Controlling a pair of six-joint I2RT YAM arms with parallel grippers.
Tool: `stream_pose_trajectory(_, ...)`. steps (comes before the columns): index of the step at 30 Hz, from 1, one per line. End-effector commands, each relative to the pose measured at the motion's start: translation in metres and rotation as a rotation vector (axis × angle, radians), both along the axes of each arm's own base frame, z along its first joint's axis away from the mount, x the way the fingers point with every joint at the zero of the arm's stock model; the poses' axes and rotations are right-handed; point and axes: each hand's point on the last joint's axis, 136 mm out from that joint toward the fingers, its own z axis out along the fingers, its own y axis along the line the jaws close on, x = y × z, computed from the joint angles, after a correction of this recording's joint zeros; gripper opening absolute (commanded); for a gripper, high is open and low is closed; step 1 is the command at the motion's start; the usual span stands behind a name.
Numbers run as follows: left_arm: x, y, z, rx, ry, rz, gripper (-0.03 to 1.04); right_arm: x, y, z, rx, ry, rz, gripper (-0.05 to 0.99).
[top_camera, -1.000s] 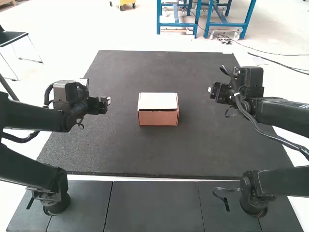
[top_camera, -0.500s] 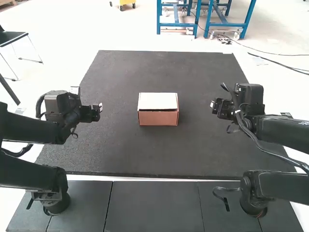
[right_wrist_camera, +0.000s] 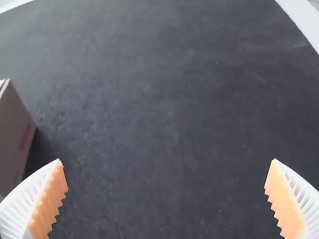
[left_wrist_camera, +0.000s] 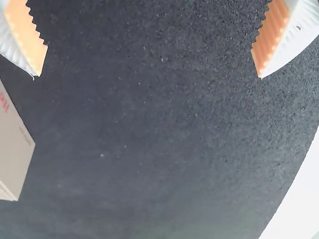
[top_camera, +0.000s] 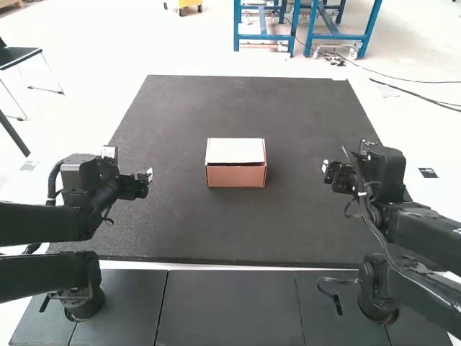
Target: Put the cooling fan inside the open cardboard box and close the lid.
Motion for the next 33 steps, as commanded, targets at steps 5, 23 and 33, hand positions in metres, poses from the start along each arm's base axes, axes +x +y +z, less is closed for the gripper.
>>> stream_pose_trajectory(5,-0.015,-0.001,0.006,0.028,-0.066,-0.018,0.97,-0.013,-0.007,0.016,-0.032,-0.122,-0.009,0.91)
stream_pose_trajectory(23,-0.057,0.013,0.076,0.079,-0.337,0.048,0.97,-0.051,-0.01,0.097,0.0,-0.5,-0.013,0.91)
stream_pose_trajectory(33,-0.058,0.041,0.07,0.157,-0.303,0.145,0.97,-0.052,-0.018,0.097,0.001,-0.502,-0.057,0.91)
